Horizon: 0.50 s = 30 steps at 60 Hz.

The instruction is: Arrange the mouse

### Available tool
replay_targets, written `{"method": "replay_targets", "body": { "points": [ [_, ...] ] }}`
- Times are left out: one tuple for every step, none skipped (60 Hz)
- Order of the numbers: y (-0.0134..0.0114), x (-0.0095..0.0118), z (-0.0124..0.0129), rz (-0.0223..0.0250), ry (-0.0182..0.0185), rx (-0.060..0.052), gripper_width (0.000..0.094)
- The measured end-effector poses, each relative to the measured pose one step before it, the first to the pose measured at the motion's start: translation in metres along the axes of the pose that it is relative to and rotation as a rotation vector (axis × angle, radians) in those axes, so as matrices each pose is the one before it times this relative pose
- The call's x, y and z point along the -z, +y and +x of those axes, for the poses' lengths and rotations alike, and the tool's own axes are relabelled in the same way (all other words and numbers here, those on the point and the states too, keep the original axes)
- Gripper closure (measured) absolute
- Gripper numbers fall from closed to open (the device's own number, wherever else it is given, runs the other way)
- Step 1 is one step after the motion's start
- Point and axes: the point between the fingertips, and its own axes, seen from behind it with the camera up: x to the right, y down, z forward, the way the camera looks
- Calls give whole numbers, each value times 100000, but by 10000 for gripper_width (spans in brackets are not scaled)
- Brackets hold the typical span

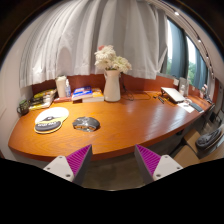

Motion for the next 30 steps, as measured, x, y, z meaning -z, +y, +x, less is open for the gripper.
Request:
{"method": "replay_targets", "body": {
  "points": [
    [62,-658,-429,-433,-1093,534,75],
    [49,-663,-424,-361,-1067,522,75],
    [1,-655,-446,-294,-1234,649,75],
    [-7,-650,-525,-220,-1432,782,77],
    [-60,-681,-539,-146,-1504,826,76],
    [-86,-675,-481,5,-1369,690,76],
    [-128,-648,-398,53,-1196,535,75],
    [-154,-670,-408,78,-1211,434,74],
    [-165,-671,-392,39,-1280,470,73],
    [-106,-682,-403,-7,-1272,527,73],
    [-84,-722,-378,-136,-1269,581,73],
    [-87,-736,-344,-309,-1192,515,73],
    [18,-765,-223,-109,-1307,514,73],
    [-153,-695,-265,-277,-998,632,73],
    [-177,-665,-284,-136,-1038,808,71],
    [-214,-669,-255,-9,-1046,856,71],
    [-252,-653,-213,95,-901,754,71],
    [-282,-657,-194,150,-770,668,70],
    [-263,-637,-146,148,-691,687,70],
    [-285,-627,-146,115,-679,654,70],
    [-249,-620,-172,-10,-705,442,70],
    [-198,-607,-134,-93,-725,174,72],
    [-181,-585,-197,-174,-861,-39,71],
    [-148,-574,-197,-249,-942,54,72],
    [-192,-568,-184,-217,-889,156,73],
    [-217,-551,-81,-100,-724,174,76],
    [-192,-546,-24,-46,-507,227,75],
    [-233,-411,-9,-378,-334,252,76],
    [-98,-436,-98,-87,-526,445,70],
    [-202,-440,-211,8,-1452,120,70]
  ]
}}
